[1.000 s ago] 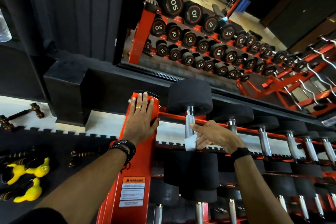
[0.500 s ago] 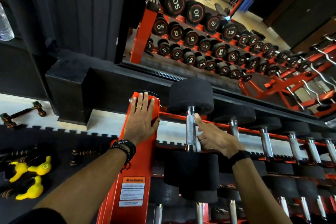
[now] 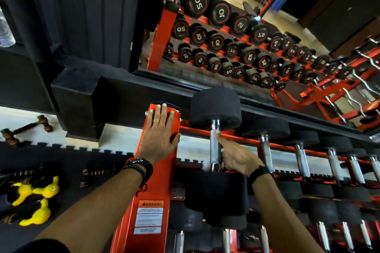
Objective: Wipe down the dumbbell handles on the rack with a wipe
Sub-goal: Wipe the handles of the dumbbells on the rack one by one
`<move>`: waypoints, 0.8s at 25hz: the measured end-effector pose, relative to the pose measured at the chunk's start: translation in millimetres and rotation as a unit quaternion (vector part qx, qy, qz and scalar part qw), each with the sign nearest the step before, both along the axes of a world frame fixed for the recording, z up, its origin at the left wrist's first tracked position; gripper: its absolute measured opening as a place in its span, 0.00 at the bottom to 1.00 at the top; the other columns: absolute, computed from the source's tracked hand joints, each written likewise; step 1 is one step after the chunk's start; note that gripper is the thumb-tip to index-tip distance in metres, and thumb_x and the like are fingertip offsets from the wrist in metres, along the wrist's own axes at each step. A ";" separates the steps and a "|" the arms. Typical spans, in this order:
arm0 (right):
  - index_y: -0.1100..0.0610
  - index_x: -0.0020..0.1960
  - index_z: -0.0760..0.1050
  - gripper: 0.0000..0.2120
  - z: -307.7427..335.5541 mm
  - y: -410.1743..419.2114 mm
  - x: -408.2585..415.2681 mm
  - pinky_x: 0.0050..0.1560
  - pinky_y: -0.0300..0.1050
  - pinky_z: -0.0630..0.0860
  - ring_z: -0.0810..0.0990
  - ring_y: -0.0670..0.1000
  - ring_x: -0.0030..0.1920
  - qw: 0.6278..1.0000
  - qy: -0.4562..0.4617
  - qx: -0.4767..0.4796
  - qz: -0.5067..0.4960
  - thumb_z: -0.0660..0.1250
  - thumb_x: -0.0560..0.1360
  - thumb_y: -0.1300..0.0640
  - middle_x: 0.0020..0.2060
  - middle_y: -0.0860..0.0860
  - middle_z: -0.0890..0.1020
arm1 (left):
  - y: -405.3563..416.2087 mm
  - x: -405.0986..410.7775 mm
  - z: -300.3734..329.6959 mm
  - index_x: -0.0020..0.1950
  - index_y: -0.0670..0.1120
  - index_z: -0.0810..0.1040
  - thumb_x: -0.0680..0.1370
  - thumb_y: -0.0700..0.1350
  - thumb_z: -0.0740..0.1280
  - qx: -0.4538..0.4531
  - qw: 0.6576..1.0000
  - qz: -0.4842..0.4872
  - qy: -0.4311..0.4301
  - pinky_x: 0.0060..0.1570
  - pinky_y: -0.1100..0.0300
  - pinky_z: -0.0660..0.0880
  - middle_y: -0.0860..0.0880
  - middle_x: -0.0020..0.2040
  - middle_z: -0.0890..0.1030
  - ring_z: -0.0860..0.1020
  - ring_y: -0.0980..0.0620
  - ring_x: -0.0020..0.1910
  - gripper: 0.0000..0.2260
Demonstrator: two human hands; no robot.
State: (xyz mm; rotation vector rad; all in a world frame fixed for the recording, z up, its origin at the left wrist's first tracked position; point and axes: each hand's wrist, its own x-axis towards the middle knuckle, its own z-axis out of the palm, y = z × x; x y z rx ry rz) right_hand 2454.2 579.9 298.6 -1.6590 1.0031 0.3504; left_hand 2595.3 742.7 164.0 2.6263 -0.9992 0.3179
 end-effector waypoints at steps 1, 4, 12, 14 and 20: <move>0.61 0.57 0.71 0.41 -2.8 -2.0 3.3 0.39 0.48 0.78 0.82 0.57 0.38 1.000 -0.008 -0.016 0.004 0.58 0.69 0.24 0.40 0.56 0.83 | -0.3 0.6 0.4 0.79 0.40 0.59 0.82 0.60 0.53 0.000 1.000 0.003 -0.004 0.76 0.39 0.50 0.35 0.79 0.54 0.51 0.36 0.79 0.32; 0.67 0.60 0.70 0.54 1.0 -5.1 16.3 0.31 0.50 0.58 0.74 0.53 0.29 0.997 0.002 -0.065 0.037 0.54 0.63 0.18 0.30 0.51 0.71 | -0.9 0.8 -0.1 0.78 0.40 0.60 0.81 0.59 0.55 -0.001 1.000 -0.001 -0.003 0.76 0.38 0.50 0.34 0.78 0.56 0.52 0.35 0.78 0.32; 0.55 0.35 0.63 0.34 -9.1 1.2 18.2 0.27 0.40 0.63 0.64 0.49 0.23 0.994 -0.035 -0.098 0.020 0.56 0.69 0.22 0.24 0.49 0.65 | -1.5 1.5 -0.5 0.78 0.40 0.60 0.81 0.59 0.54 -0.001 1.000 0.003 -0.009 0.75 0.38 0.50 0.34 0.78 0.56 0.52 0.35 0.78 0.32; 0.64 0.50 0.73 0.42 -11.0 1.4 21.3 0.41 0.50 0.80 0.80 0.56 0.36 0.999 -0.027 -0.034 -0.022 0.63 0.65 0.23 0.37 0.56 0.79 | -0.9 1.6 -0.7 0.77 0.39 0.61 0.81 0.59 0.56 -0.009 1.000 -0.004 -0.008 0.76 0.38 0.50 0.33 0.78 0.57 0.53 0.35 0.78 0.31; 0.65 0.38 0.74 0.17 -21.7 -0.4 18.4 0.47 0.54 0.81 0.80 0.59 0.36 0.998 -0.011 0.053 -0.005 0.79 0.67 0.57 0.29 0.61 0.76 | -0.9 0.4 1.4 0.77 0.39 0.62 0.80 0.59 0.56 -0.002 1.000 0.002 -0.012 0.76 0.38 0.50 0.33 0.78 0.57 0.53 0.35 0.78 0.32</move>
